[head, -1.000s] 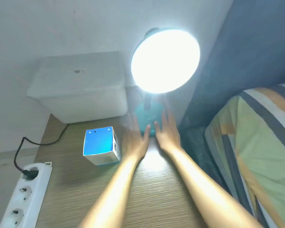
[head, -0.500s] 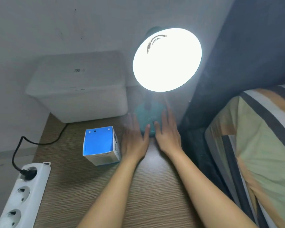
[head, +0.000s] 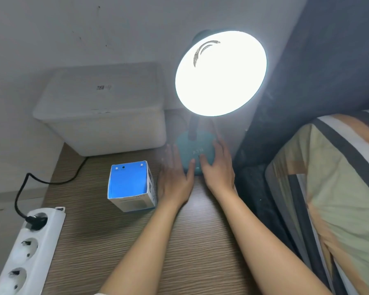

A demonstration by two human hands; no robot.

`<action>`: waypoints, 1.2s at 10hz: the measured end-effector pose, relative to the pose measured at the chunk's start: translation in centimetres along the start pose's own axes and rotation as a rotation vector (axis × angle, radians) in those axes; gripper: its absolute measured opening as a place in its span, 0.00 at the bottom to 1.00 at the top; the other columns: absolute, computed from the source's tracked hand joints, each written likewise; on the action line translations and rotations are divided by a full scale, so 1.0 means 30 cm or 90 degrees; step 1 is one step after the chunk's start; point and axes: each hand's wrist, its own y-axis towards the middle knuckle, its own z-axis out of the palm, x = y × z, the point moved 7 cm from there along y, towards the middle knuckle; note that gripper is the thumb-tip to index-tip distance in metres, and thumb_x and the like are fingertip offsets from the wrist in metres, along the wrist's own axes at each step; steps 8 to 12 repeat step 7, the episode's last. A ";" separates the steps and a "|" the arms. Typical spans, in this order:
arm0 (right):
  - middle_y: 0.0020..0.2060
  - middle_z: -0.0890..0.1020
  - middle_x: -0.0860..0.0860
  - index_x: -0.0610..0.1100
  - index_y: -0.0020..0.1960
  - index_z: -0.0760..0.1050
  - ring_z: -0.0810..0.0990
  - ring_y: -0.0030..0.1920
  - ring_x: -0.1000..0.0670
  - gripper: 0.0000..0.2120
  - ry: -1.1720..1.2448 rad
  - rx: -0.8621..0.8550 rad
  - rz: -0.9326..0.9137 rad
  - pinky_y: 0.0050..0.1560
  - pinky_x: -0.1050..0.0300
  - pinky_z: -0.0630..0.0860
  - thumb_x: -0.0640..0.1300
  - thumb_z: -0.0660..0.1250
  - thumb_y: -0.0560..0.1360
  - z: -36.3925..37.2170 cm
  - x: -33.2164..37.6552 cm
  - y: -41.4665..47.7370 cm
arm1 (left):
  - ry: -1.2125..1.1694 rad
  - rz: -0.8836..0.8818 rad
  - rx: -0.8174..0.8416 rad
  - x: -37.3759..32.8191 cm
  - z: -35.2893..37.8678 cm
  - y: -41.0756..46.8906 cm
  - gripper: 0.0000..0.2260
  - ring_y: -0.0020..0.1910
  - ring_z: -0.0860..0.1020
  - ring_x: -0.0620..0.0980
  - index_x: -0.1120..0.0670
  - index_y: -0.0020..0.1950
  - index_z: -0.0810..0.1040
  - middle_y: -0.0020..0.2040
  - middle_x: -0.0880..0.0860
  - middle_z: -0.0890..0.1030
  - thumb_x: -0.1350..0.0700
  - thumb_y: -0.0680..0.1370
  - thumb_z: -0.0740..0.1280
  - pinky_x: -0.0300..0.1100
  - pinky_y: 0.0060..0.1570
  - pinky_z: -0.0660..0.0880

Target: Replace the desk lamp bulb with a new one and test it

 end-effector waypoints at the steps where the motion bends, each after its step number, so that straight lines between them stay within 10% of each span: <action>1: 0.75 0.59 0.52 0.46 0.73 0.59 0.58 0.74 0.51 0.28 0.010 -0.015 0.005 0.70 0.51 0.62 0.50 0.61 0.76 0.002 0.001 0.007 | 0.003 -0.003 -0.013 -0.007 -0.008 -0.002 0.36 0.77 0.49 0.50 0.57 0.77 0.47 0.78 0.56 0.49 0.36 0.75 0.42 0.42 0.74 0.45; 12: 0.77 0.49 0.49 0.43 0.77 0.46 0.48 0.77 0.53 0.32 -0.110 0.057 -0.093 0.75 0.57 0.47 0.49 0.57 0.79 -0.017 -0.027 -0.237 | 0.015 0.000 -0.013 -0.011 -0.029 -0.218 0.34 0.77 0.50 0.48 0.58 0.76 0.50 0.77 0.53 0.49 0.40 0.75 0.40 0.37 0.72 0.39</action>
